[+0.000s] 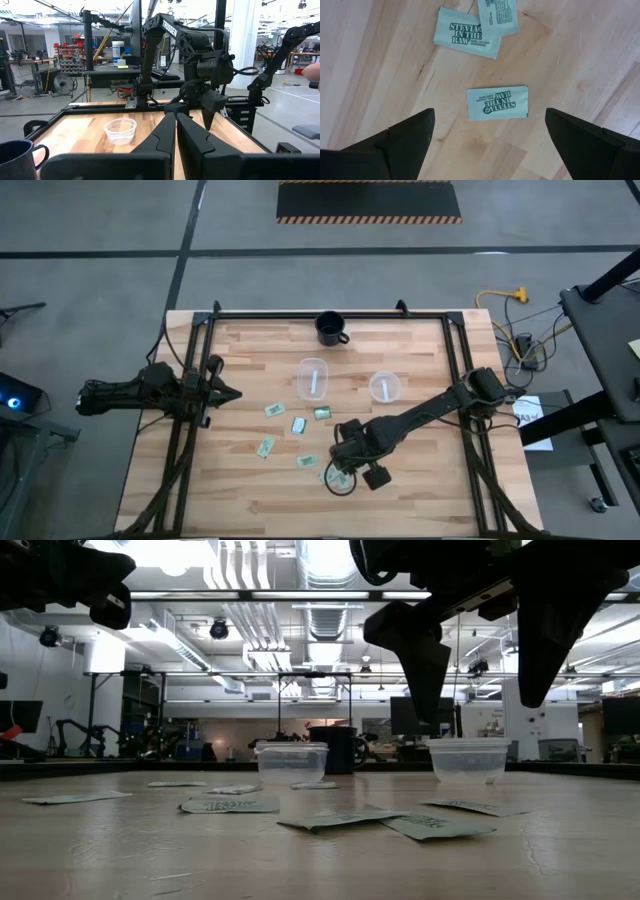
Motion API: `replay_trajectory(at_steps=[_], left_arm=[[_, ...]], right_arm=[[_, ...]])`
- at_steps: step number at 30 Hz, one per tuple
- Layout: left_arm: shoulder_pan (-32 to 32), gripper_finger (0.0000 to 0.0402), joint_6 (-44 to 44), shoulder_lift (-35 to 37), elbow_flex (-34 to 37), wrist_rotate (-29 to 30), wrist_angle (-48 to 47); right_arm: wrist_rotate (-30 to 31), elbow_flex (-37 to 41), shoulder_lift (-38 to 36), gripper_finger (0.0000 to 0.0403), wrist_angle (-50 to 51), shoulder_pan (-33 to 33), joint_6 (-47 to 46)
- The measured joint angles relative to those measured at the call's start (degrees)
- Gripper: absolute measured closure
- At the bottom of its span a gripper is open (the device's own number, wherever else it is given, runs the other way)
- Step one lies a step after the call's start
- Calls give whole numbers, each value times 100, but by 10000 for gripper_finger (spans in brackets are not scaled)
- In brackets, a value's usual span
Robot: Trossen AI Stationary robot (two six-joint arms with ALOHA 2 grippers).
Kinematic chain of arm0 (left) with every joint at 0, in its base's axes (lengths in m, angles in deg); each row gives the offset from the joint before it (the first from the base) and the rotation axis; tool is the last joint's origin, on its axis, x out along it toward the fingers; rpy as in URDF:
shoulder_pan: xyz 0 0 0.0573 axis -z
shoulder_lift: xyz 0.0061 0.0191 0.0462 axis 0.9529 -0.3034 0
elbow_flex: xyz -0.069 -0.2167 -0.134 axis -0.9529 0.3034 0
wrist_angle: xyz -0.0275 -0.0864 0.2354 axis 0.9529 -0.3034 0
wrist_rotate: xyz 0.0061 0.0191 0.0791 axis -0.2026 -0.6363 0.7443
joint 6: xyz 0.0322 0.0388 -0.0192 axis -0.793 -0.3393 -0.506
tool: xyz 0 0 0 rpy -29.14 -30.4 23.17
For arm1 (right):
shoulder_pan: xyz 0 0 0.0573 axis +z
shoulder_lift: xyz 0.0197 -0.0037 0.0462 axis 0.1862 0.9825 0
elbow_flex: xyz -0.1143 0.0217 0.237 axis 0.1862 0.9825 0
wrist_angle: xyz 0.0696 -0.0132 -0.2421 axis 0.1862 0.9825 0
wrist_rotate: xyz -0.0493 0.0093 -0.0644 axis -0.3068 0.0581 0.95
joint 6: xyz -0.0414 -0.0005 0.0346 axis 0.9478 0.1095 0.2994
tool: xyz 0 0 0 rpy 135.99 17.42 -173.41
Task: Pick and place items into bin
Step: Put the white stevia packet into the right transparent bin
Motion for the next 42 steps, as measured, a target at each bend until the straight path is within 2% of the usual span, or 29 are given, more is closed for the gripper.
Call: replay_trajectory(at_steps=[10,32,42], left_arm=[[0,401,1,-2,1,0,0],[-1,401,0,-1,1,-1,0],[0,401,1,0,1,1,2]], right_arm=[[191,130,0,33,-83,-4,224],[216,1209,2,33,-1476,0,672],[422,1516,-15,33,-1871,-6,835]])
